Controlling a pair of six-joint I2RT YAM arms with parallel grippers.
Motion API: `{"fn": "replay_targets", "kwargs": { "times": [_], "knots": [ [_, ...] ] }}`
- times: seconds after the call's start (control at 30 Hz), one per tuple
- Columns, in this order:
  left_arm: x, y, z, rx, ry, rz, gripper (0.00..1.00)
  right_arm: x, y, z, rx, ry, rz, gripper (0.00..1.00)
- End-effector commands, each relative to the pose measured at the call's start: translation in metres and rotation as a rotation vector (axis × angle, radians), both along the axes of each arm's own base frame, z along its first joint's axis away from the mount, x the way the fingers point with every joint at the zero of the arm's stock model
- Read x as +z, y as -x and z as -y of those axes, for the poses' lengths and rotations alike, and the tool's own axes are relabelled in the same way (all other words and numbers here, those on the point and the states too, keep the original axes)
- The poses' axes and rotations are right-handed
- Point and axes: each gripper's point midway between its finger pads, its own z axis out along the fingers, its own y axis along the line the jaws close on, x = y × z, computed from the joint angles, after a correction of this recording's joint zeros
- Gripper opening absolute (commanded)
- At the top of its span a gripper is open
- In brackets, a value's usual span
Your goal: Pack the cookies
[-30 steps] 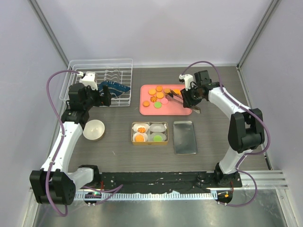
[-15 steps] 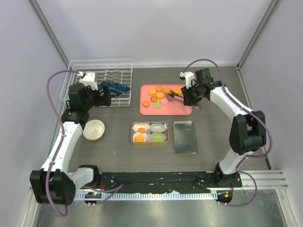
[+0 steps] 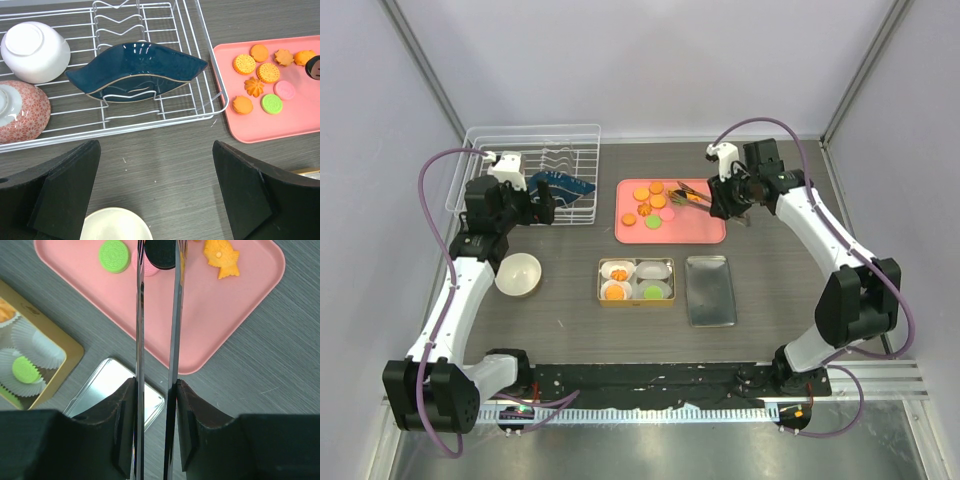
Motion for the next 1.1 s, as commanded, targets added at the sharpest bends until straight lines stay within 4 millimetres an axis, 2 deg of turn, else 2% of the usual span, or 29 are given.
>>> {"fn": "replay_targets", "kwargs": {
  "times": [0.0,0.33,0.5,0.6,0.9,1.07],
  "knots": [
    [0.016,-0.006,-0.001,0.001,0.001,0.061,1.0,0.044,0.022,-0.012,0.056,-0.084,0.071,0.32],
    [0.017,-0.007,0.0,-0.004,0.006,0.058,1.0,0.064,0.096,-0.042,0.24,-0.085,0.091,0.32],
    [0.017,-0.007,0.0,-0.003,0.007,0.058,1.0,0.054,0.129,-0.055,0.32,-0.074,0.059,0.32],
    [0.017,-0.007,0.0,-0.003,0.007,0.057,1.0,0.047,0.142,-0.058,0.343,-0.067,0.046,0.32],
    [0.017,-0.005,0.0,-0.004,0.006,0.059,1.0,0.019,0.151,-0.058,0.353,-0.036,0.006,0.32],
    [0.017,-0.005,0.0,-0.003,0.004,0.057,1.0,0.014,0.153,-0.059,0.36,-0.039,0.002,0.32]
  ]
}}
